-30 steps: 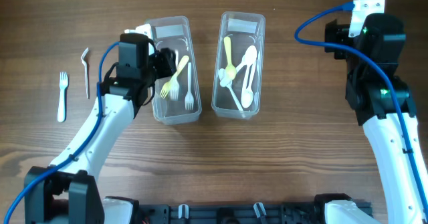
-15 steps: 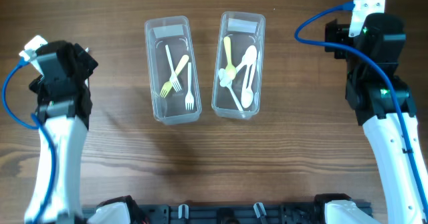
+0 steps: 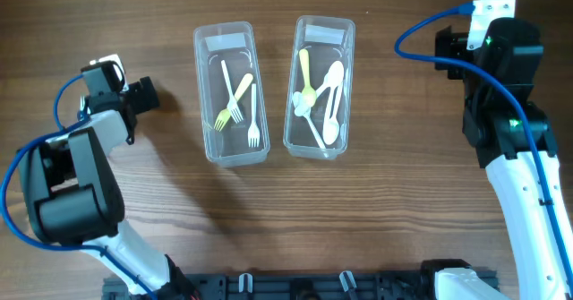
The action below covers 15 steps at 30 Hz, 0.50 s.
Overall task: Pack container
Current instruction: 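Grasp the bent white fork with the left gripper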
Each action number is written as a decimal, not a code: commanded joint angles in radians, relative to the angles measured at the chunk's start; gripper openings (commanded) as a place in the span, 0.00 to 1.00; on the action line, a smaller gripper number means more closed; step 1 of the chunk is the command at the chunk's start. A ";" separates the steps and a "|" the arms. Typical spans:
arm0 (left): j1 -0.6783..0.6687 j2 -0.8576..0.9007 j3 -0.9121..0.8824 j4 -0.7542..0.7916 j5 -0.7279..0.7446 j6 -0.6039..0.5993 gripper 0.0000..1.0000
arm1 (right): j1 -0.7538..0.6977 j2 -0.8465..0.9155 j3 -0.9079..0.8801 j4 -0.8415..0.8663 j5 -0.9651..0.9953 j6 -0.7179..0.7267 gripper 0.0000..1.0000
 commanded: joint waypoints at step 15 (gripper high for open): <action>0.002 0.040 0.003 -0.012 0.049 -0.013 0.04 | 0.000 0.008 0.000 0.003 0.016 -0.005 1.00</action>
